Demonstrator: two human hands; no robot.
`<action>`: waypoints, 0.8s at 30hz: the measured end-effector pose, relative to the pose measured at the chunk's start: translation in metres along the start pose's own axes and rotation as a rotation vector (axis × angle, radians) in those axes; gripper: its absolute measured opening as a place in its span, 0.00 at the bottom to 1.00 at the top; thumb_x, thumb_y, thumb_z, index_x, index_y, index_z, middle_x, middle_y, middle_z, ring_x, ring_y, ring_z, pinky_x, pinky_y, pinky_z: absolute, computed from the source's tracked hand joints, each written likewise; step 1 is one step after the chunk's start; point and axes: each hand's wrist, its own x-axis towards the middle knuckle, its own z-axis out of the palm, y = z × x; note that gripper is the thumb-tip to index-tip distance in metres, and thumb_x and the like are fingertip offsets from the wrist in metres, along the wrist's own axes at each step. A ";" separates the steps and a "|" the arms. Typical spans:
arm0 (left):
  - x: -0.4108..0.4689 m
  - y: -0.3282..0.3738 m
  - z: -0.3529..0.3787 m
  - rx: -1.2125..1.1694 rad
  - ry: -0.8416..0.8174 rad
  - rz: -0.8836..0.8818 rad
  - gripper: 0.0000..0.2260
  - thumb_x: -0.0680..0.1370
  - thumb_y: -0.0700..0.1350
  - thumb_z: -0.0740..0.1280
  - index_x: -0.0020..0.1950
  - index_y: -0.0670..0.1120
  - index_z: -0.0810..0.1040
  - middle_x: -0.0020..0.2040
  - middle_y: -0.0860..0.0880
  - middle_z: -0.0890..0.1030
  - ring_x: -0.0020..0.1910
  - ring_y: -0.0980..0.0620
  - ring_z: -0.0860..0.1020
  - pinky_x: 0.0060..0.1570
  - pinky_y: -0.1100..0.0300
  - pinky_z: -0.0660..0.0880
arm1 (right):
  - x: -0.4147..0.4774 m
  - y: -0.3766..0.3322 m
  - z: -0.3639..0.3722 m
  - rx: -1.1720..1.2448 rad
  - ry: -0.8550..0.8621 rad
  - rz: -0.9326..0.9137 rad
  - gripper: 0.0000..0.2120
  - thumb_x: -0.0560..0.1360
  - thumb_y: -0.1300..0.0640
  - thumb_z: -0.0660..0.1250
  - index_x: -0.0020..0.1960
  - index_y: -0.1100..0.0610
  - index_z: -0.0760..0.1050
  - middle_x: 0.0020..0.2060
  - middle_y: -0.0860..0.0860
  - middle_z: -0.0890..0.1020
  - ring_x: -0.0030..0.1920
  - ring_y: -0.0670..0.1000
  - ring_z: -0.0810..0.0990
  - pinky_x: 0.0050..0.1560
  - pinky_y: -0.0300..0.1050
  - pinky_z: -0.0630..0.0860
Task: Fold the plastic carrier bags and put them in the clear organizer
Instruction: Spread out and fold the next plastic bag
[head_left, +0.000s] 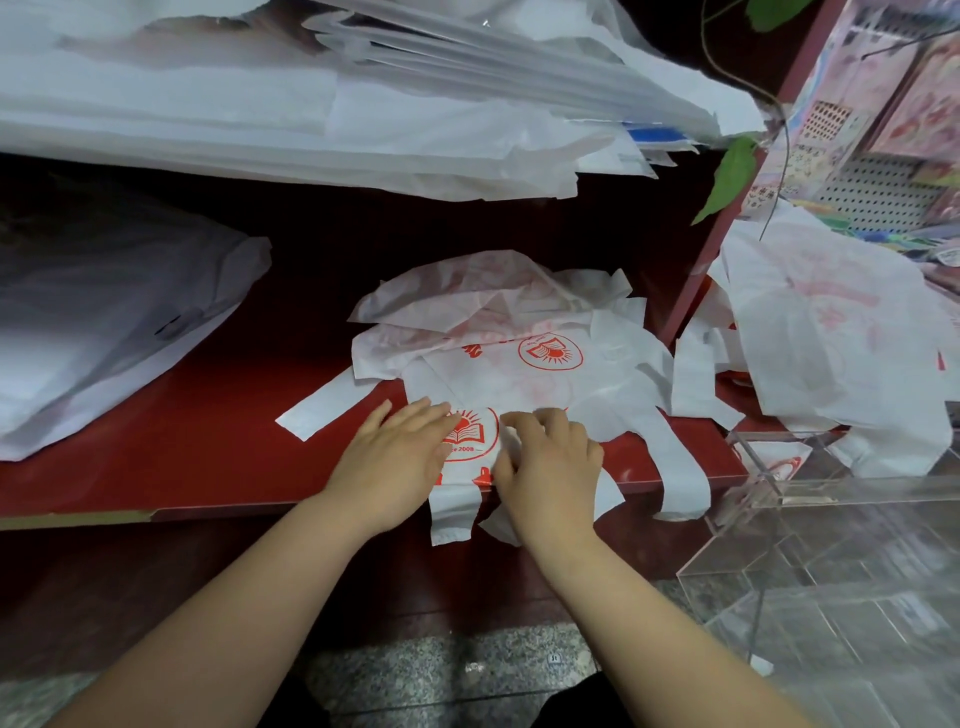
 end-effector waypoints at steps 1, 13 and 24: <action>0.000 -0.001 0.001 -0.013 -0.029 0.009 0.21 0.83 0.50 0.45 0.76 0.53 0.48 0.77 0.56 0.48 0.74 0.59 0.44 0.70 0.61 0.37 | 0.000 -0.001 0.001 -0.006 0.025 -0.060 0.11 0.61 0.59 0.62 0.41 0.53 0.80 0.41 0.54 0.82 0.43 0.57 0.78 0.46 0.50 0.67; 0.001 -0.009 0.002 0.017 -0.153 0.104 0.58 0.50 0.78 0.28 0.76 0.52 0.38 0.71 0.61 0.35 0.68 0.65 0.35 0.67 0.61 0.32 | -0.005 0.022 -0.001 -0.136 -0.410 -0.386 0.28 0.67 0.39 0.53 0.51 0.55 0.82 0.50 0.50 0.83 0.51 0.51 0.82 0.55 0.58 0.68; -0.023 -0.020 0.003 -0.281 0.294 0.159 0.29 0.64 0.65 0.60 0.54 0.48 0.82 0.52 0.54 0.81 0.54 0.63 0.71 0.63 0.64 0.56 | 0.017 0.021 -0.024 0.156 -0.631 -0.326 0.27 0.72 0.45 0.67 0.69 0.48 0.67 0.70 0.42 0.66 0.73 0.45 0.55 0.70 0.47 0.35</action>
